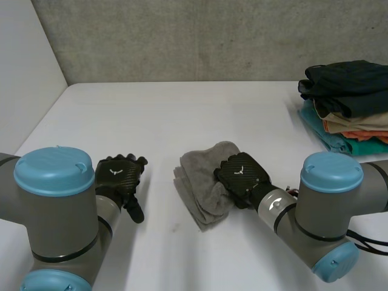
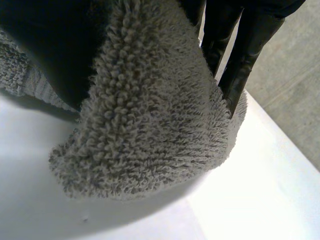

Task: Fold the laundry.

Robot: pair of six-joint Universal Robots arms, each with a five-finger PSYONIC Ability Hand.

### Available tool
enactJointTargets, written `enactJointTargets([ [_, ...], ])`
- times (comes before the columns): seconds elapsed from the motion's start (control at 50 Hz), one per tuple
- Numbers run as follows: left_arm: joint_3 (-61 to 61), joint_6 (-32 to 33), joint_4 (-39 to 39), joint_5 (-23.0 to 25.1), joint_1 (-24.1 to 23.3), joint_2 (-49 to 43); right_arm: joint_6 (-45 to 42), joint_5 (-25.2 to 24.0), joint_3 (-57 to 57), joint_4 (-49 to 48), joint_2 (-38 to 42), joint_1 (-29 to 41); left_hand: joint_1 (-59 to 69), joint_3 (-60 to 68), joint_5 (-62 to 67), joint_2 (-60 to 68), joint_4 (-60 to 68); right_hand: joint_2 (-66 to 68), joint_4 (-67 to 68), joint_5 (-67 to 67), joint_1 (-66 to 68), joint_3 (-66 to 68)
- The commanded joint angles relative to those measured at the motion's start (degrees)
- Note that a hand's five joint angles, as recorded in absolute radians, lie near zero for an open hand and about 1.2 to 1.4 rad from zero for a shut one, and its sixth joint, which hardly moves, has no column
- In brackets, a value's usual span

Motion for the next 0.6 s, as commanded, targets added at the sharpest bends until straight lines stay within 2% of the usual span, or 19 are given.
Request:
enactJointTargets([
  [0.02, 0.00, 0.00, 0.00, -0.06, 0.06, 0.00, -5.43, -0.18, -3.09, -1.06, 0.60, 0.25, 0.24, -1.11, -1.75, -0.55, -0.66, 15.44, 12.92, 20.42, 31.14, 15.96],
  [0.14, 0.09, 0.00, 0.00, -0.06, 0.41, 0.00, -13.78, -0.27, -10.29, -4.14, 0.60, -0.54, 0.24, -1.11, -1.75, -0.55, -0.66, 15.44, 12.92, 20.42, 31.14, 15.96],
  [0.3, -0.09, 0.00, 0.00, -0.06, 0.85, 0.00, -13.35, -2.72, -28.92, -3.52, -0.81, -7.48, 0.24, -1.11, -1.75, -0.55, -0.66, 15.44, 12.92, 20.42, 31.14, 15.96],
  [0.38, -0.26, 0.00, 0.00, -0.06, 0.85, 0.00, -8.97, -5.45, -37.71, -3.70, -0.72, -13.01, 0.24, -1.11, -1.75, -0.55, -0.66, 15.44, 12.92, 20.42, 31.14, 15.96],
  [0.48, -0.44, 0.00, 0.00, -0.06, 1.29, 0.00, 3.05, -6.68, -47.72, -2.13, 1.12, -22.23, 0.24, -1.11, -1.75, -0.55, -0.66, 15.44, 12.92, 20.42, 31.14, 15.96],
  [0.6, -0.44, 0.00, 0.00, -0.06, 1.55, 0.00, 13.71, -9.93, -53.54, 0.60, 5.51, -31.82, 0.24, -1.11, -1.75, -0.55, -0.66, 15.44, 12.92, 20.42, 31.14, 15.96],
])
